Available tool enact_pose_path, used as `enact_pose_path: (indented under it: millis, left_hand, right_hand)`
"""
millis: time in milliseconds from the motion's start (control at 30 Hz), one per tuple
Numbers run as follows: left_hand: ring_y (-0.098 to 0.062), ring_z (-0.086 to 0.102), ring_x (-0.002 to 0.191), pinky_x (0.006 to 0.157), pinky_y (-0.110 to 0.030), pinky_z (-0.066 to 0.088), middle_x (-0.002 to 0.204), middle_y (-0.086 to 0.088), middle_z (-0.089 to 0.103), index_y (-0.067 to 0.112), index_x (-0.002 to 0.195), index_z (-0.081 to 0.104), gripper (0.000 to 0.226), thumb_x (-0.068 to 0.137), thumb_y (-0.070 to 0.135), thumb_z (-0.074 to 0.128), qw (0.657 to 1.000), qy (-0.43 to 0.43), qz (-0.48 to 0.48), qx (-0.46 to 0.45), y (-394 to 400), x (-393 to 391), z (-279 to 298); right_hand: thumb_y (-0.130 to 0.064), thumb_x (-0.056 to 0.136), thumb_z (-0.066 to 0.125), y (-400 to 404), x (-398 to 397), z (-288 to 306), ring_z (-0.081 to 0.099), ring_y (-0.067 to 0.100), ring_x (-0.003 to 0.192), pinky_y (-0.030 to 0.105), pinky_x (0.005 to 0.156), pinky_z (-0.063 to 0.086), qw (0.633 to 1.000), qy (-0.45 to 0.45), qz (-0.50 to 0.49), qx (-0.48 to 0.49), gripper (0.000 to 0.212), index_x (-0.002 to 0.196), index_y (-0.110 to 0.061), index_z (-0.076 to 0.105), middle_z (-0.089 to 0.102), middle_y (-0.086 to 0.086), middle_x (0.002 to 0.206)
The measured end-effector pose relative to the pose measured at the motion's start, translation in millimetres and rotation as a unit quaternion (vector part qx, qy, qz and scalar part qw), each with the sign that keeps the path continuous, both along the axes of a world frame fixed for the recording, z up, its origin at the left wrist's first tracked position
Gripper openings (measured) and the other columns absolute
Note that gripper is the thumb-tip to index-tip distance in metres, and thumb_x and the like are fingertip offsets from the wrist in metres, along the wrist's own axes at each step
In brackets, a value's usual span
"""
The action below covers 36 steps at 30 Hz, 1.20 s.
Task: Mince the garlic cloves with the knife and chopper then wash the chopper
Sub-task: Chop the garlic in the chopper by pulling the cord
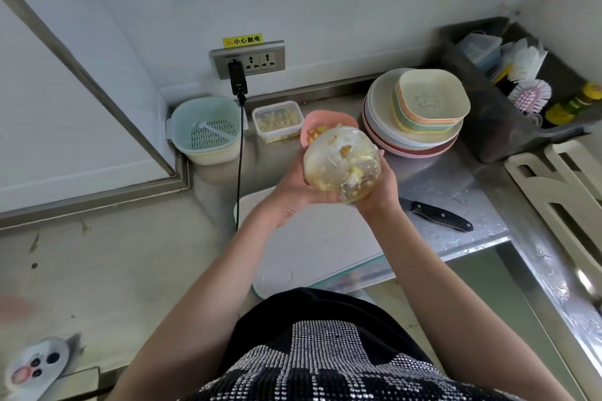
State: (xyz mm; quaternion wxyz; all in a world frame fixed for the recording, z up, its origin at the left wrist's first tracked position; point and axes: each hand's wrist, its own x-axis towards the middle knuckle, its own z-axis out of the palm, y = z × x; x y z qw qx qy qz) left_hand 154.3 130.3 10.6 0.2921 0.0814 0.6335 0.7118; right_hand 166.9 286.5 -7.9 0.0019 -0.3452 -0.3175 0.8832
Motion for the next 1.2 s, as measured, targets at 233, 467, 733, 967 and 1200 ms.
enact_pose_path:
  millis: [233, 467, 733, 967, 1200]
  left_hand:
    - [-0.01, 0.046, 0.12, 0.093, -0.022, 0.048, 0.129, 0.003, 0.041, 0.028, 0.128, 0.027, 0.111, 0.038, 0.034, 0.091, 0.977, 0.182, 0.073, -0.084, 24.4, 9.2, -0.8]
    - [-0.016, 0.044, 0.123, 0.096, -0.027, 0.045, 0.136, -0.004, 0.041, 0.022, 0.135, 0.03, 0.112, 0.042, 0.036, 0.092, 0.955, 0.251, 0.065, -0.147, 25.8, 14.3, -5.2]
    - [-0.009, 0.042, 0.121, 0.095, -0.013, 0.042, 0.134, 0.001, 0.035, 0.032, 0.133, 0.033, 0.101, 0.053, 0.017, 0.093, 0.947, 0.283, 0.064, -0.137, 18.6, 8.9, -5.3]
    - [-0.018, 0.055, 0.115, 0.075, -0.014, 0.051, 0.128, 0.002, 0.048, 0.039, 0.126, 0.035, 0.092, 0.061, -0.006, 0.083, 0.96, 0.249, 0.099, -0.079, 8.9, 0.4, -6.7]
    - [-0.016, 0.044, 0.122, 0.099, -0.034, 0.045, 0.136, -0.011, 0.038, 0.032, 0.133, 0.036, 0.079, 0.073, -0.01, 0.066, 0.864, 0.435, 0.157, -0.199, -0.2, -3.5, -6.9]
  right_hand:
    - [-0.029, 0.1, 0.033, -9.3, 15.7, -6.9, 0.057, 0.035, 0.108, 0.047, 0.084, 0.05, 0.984, 0.091, -0.066, -0.135, 0.039, 0.124, -0.006, 0.054, 0.059, 0.02, 0.121]
    - [-0.037, 0.096, 0.044, -10.6, 14.8, -6.0, 0.056, 0.036, 0.111, 0.05, 0.096, 0.047, 0.98, 0.083, -0.079, -0.164, 0.042, 0.124, -0.008, 0.056, 0.059, 0.02, 0.122]
    - [-0.027, 0.09, 0.045, -5.8, 14.6, -0.5, 0.058, 0.035, 0.108, 0.051, 0.093, 0.049, 0.983, 0.108, -0.077, -0.129, 0.038, 0.122, -0.008, 0.056, 0.061, 0.019, 0.118]
    - [-0.011, 0.085, 0.063, 13.1, 10.3, 15.4, 0.063, 0.006, 0.09, 0.022, 0.084, 0.054, 0.993, 0.088, 0.065, 0.045, 0.045, 0.128, -0.009, 0.051, 0.063, -0.006, 0.102]
    - [-0.015, 0.1, 0.035, 10.1, 3.2, 29.7, 0.055, 0.033, 0.107, 0.052, 0.098, 0.043, 0.988, 0.097, 0.051, 0.111, 0.028, 0.125, -0.012, 0.046, 0.061, 0.011, 0.107]
